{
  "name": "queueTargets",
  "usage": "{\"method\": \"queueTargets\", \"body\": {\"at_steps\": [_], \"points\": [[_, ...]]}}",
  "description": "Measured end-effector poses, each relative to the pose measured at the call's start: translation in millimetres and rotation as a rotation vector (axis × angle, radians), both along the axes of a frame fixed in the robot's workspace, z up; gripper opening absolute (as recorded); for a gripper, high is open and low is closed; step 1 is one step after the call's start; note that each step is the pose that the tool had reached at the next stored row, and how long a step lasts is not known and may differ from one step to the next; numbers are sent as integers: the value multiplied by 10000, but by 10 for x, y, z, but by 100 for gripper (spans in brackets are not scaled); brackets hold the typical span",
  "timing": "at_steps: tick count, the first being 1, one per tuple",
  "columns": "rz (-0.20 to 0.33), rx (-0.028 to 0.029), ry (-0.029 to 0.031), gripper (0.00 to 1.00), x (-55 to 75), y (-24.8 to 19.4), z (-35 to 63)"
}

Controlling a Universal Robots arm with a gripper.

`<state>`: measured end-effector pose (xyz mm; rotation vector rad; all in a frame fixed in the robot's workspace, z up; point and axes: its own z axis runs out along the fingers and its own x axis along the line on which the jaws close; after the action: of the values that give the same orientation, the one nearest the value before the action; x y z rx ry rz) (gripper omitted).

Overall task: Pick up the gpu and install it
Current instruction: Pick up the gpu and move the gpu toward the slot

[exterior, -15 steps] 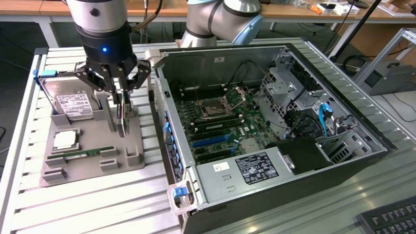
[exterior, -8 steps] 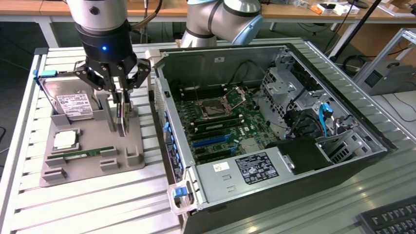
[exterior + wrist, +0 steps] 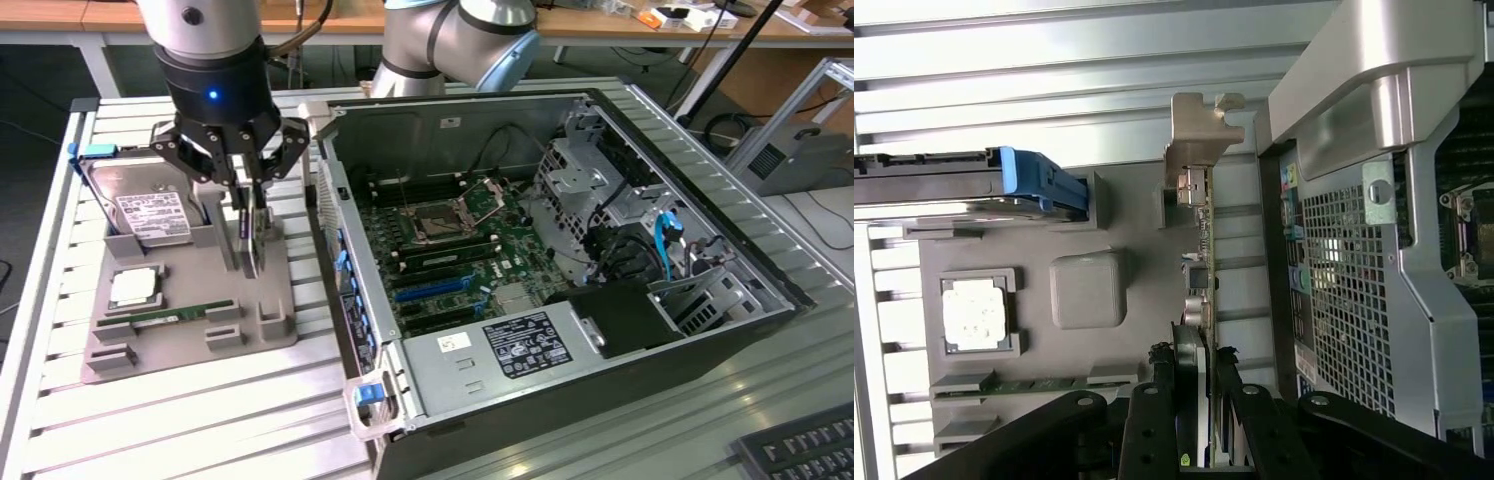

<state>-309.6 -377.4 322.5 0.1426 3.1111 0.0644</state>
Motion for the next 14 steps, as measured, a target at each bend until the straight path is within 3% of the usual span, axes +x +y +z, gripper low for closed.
{"method": "queueTargets", "body": {"at_steps": [14], "points": [[0,14,1,26,0,0,41]]}}
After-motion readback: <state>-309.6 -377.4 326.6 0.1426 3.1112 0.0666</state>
